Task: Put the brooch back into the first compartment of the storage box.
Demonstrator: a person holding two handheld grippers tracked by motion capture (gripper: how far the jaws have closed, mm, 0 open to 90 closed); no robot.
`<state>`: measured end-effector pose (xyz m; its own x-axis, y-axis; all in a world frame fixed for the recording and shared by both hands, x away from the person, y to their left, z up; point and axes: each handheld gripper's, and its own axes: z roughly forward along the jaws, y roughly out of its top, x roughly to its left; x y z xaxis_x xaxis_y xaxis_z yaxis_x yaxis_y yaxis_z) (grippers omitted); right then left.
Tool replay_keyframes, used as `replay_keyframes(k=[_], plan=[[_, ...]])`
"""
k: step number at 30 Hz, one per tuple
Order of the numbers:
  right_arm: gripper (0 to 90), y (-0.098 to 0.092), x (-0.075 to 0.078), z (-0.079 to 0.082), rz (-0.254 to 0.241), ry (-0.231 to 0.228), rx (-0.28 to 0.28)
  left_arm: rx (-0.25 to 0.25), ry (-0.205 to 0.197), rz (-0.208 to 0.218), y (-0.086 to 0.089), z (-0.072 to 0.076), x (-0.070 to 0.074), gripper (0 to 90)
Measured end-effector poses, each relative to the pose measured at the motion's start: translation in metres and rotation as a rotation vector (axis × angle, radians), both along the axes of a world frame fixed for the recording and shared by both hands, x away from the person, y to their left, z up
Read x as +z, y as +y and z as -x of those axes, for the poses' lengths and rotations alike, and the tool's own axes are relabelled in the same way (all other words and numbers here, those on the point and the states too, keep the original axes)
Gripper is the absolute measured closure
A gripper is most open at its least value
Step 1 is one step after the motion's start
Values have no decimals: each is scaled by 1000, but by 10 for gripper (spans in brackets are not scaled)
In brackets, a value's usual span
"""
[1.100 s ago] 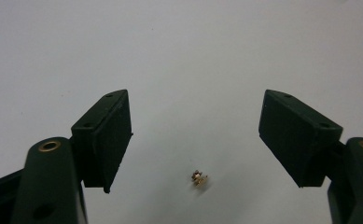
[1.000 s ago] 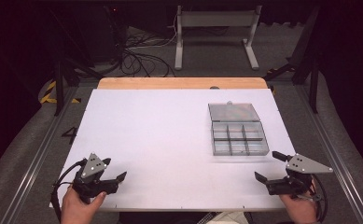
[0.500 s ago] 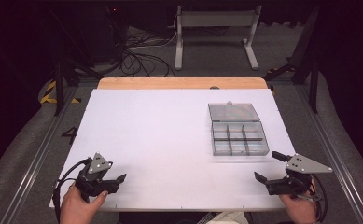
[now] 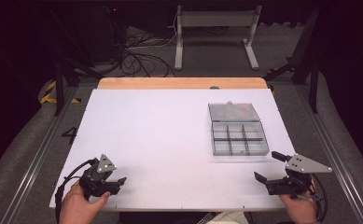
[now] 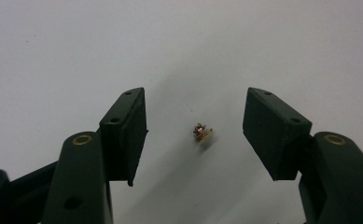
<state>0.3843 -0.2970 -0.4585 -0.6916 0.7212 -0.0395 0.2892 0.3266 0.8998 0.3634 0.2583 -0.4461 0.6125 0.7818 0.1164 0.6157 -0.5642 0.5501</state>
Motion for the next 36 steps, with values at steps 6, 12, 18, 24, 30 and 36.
replay_keyframes(k=[6, 12, 18, 24, 30, 36], plan=[[24, 0, 0, 0, -1, 6, 0, -10, 36, -9, -2, -3, -3, 412], [25, 1, -1, 0, 1, 10, 3, -20, 59, -59, -4, -5, -5, 438], [25, 1, -1, 0, 1, 11, 2, -24, 83, -92, -6, -8, -7, 485], [27, 1, -1, -1, 2, 13, 3, -33, 107, -108, -7, -11, -9, 526], [27, 1, -1, -1, 2, 14, 3, -42, 143, -115, -8, -15, -13, 563], [28, 1, -1, -1, 5, 15, 0, -47, 161, -121, -7, -18, -14, 625]])
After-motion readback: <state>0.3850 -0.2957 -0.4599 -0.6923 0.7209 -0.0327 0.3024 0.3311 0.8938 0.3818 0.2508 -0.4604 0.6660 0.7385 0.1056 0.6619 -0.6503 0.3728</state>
